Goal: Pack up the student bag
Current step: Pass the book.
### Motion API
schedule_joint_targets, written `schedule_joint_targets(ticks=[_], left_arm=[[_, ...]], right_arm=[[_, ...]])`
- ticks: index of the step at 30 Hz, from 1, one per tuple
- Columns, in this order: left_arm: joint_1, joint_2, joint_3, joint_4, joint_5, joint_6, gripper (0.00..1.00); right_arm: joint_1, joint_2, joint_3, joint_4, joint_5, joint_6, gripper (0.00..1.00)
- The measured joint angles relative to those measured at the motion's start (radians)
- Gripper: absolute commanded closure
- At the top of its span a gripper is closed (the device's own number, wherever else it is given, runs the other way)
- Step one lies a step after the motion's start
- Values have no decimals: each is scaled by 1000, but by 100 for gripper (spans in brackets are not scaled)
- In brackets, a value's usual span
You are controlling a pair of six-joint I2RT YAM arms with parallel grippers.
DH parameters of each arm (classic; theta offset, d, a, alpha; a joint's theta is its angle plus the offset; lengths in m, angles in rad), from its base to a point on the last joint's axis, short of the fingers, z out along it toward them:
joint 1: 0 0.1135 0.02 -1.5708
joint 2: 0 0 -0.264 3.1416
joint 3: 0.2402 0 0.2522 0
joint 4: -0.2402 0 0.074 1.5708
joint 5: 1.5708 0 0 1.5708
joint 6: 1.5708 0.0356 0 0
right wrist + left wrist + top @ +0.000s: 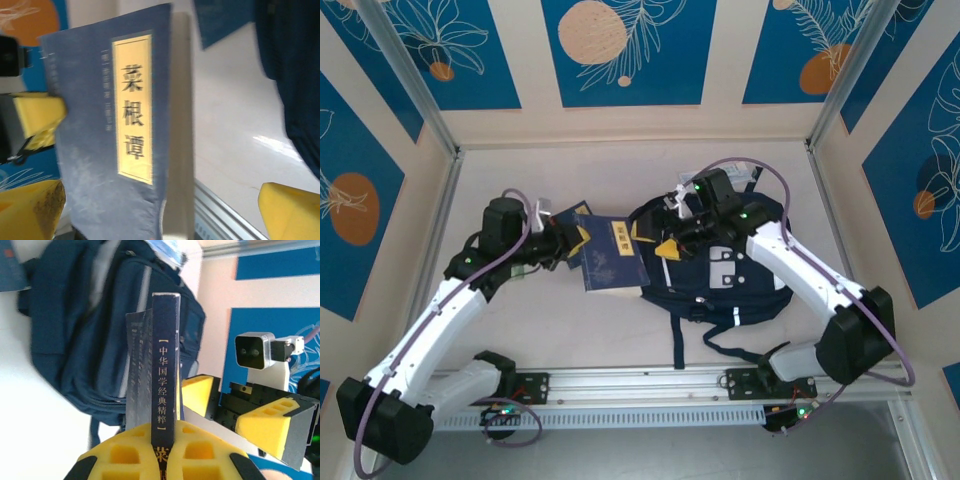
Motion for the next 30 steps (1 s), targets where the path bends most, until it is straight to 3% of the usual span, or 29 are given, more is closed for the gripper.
schedule_joint_targets(ticks=[7,14,18,26,28,30], left_arm=[[-66,48,104,136,88,-24,100],[-171,118,185,256,143,-50,100],[-195,139,223,261,157,-49,100],[-214,185,307,258,195,-45,100],[-221,198,325,257,202,-44,100],[-231,213,340,257,211,-43,100]], right_arm=[[-27,-86,-106,137,-75,76,18],[-69,-214,-272,399,-140,245,31],[-71,-299,-345,589,-174,353,30],[-69,-468,-467,819,-179,505,14],[-69,-514,-496,844,-165,527,17],[-70,-554,-529,885,-145,557,28]])
